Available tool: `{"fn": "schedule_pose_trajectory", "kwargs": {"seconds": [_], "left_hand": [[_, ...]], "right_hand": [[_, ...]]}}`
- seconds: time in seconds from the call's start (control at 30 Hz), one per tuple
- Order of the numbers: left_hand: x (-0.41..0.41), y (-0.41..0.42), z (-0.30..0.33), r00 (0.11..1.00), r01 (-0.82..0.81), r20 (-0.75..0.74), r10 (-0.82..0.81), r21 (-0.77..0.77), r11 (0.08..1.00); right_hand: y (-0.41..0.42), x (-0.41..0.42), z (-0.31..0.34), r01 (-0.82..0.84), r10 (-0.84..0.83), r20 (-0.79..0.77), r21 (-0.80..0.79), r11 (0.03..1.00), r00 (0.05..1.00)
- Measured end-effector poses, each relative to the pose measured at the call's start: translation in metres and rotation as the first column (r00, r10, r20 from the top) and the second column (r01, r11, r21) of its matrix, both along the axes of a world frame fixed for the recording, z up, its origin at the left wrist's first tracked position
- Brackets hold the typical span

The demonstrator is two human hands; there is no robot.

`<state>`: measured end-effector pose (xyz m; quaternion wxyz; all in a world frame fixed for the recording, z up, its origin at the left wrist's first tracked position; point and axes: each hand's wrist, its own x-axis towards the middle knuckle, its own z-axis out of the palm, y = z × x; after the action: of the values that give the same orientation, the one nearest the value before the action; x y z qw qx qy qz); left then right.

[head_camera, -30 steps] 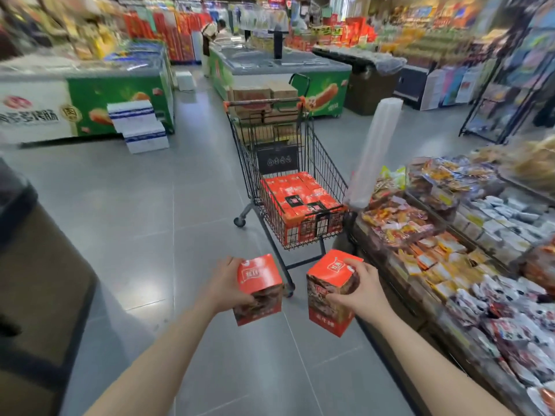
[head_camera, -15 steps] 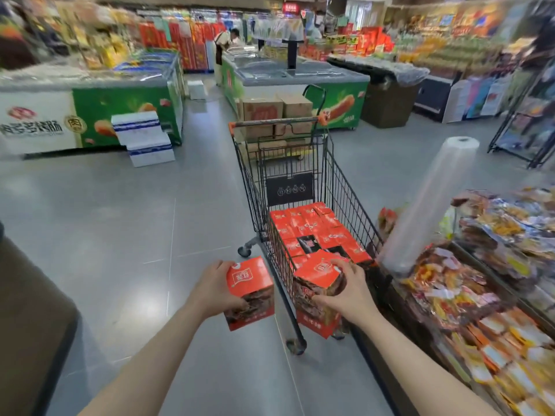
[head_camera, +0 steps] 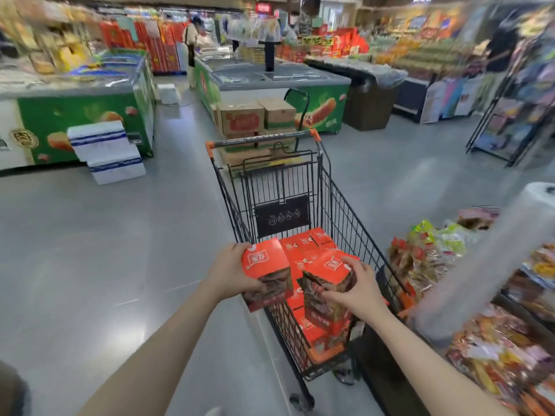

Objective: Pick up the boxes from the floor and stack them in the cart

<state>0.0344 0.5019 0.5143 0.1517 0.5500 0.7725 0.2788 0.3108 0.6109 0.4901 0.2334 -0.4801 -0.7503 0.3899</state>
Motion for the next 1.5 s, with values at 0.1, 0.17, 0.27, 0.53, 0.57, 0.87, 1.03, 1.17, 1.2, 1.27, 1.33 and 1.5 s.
{"fn": "schedule_pose_trajectory", "kwargs": {"seconds": [0.1, 0.17, 0.27, 0.53, 0.57, 0.87, 1.03, 1.17, 1.2, 1.27, 1.33, 1.5], "left_hand": [[-0.038, 0.046, 0.0, 0.995, 0.088, -0.053, -0.087, 0.003, 0.996], [-0.063, 0.074, 0.003, 0.987, 0.151, -0.054, -0.15, 0.002, 0.989], [-0.101, 0.114, 0.007, 0.971, 0.232, -0.06, -0.232, -0.012, 0.973], [-0.152, 0.213, -0.009, 0.922, 0.383, -0.032, -0.385, -0.056, 0.922], [-0.154, 0.225, -0.014, 0.914, 0.402, -0.027, -0.404, -0.069, 0.913], [-0.143, 0.342, -0.061, 0.823, 0.556, 0.008, -0.568, -0.218, 0.802], [-0.139, 0.399, -0.082, 0.762, 0.622, -0.02, -0.648, -0.26, 0.739], [-0.136, 0.441, -0.094, 0.713, 0.673, -0.009, -0.701, -0.269, 0.689], [-0.134, 0.452, -0.096, 0.698, 0.688, -0.004, -0.716, -0.272, 0.672], [-0.126, 0.475, -0.101, 0.647, 0.735, 0.008, -0.762, -0.272, 0.621], [-0.117, 0.498, -0.11, 0.576, 0.793, 0.031, -0.817, -0.264, 0.549], [-0.09, 0.553, -0.149, 0.35, 0.9, -0.056, -0.935, -0.258, 0.352]], "right_hand": [[0.021, -0.031, -0.003, 0.084, -0.084, -0.003, 0.012, 0.996, 0.996], [0.035, -0.052, -0.005, 0.156, -0.156, 0.003, -0.002, 0.988, 0.988], [0.052, -0.084, -0.004, 0.225, -0.226, -0.01, -0.005, 0.974, 0.974], [0.086, -0.129, -0.008, 0.374, -0.374, 0.009, -0.04, 0.927, 0.927], [0.091, -0.129, -0.009, 0.393, -0.393, 0.007, -0.041, 0.919, 0.92], [0.163, -0.115, -0.047, 0.569, -0.568, 0.037, -0.074, 0.819, 0.822], [0.208, -0.115, -0.068, 0.669, -0.671, 0.038, -0.126, 0.732, 0.741], [0.232, -0.12, -0.074, 0.705, -0.706, 0.066, -0.173, 0.688, 0.705], [0.235, -0.122, -0.077, 0.718, -0.72, 0.064, -0.177, 0.673, 0.691], [0.238, -0.124, -0.081, 0.749, -0.753, 0.066, -0.189, 0.635, 0.655], [0.241, -0.128, -0.087, 0.789, -0.793, 0.075, -0.195, 0.583, 0.605], [0.247, -0.146, -0.101, 0.878, -0.888, 0.071, -0.202, 0.434, 0.455]]}}
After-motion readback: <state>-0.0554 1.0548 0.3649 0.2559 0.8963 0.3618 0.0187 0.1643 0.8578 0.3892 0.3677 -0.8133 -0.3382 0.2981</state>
